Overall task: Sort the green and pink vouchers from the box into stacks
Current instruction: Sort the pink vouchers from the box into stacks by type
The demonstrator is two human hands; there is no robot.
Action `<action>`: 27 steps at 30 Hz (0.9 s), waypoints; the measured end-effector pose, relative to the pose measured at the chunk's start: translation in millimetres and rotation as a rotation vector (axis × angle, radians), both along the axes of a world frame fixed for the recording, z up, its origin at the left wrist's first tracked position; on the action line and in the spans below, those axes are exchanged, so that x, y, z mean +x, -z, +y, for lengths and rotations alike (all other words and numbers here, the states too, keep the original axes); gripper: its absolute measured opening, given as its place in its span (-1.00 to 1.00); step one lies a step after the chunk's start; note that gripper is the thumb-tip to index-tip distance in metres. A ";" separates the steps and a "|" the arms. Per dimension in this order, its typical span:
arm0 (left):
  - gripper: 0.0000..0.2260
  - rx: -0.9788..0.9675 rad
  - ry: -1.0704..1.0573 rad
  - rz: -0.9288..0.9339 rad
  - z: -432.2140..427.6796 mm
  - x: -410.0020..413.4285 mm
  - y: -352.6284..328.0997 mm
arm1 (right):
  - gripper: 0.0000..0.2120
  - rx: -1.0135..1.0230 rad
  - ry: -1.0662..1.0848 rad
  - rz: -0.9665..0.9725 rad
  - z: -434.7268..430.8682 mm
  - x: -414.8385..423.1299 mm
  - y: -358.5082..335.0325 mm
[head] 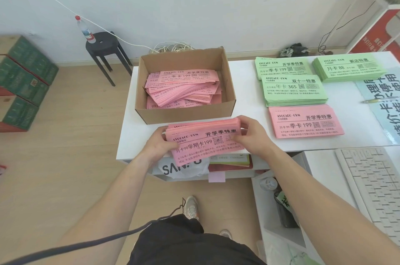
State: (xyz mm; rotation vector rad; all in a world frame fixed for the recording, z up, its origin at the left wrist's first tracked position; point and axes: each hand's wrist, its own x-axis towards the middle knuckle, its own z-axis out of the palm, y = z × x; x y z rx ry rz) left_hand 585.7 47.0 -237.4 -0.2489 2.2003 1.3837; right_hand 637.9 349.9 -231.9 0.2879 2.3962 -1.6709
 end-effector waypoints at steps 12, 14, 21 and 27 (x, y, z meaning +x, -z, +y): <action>-0.60 0.034 -0.025 0.170 5.4 -0.7 -0.4 | -0.69 -0.120 0.195 0.038 -24.9 0.4 29.3; -0.60 0.042 -0.042 0.160 11.0 -1.0 2.0 | -0.67 -0.127 0.202 0.034 -30.9 -1.4 31.6; -0.56 0.047 -0.055 0.132 29.8 -4.3 5.4 | -0.65 -0.070 0.246 0.106 -40.4 -2.5 29.3; -0.57 0.038 0.155 0.144 47.2 -11.2 3.7 | -0.61 -0.074 0.335 0.069 -8.1 9.1 14.7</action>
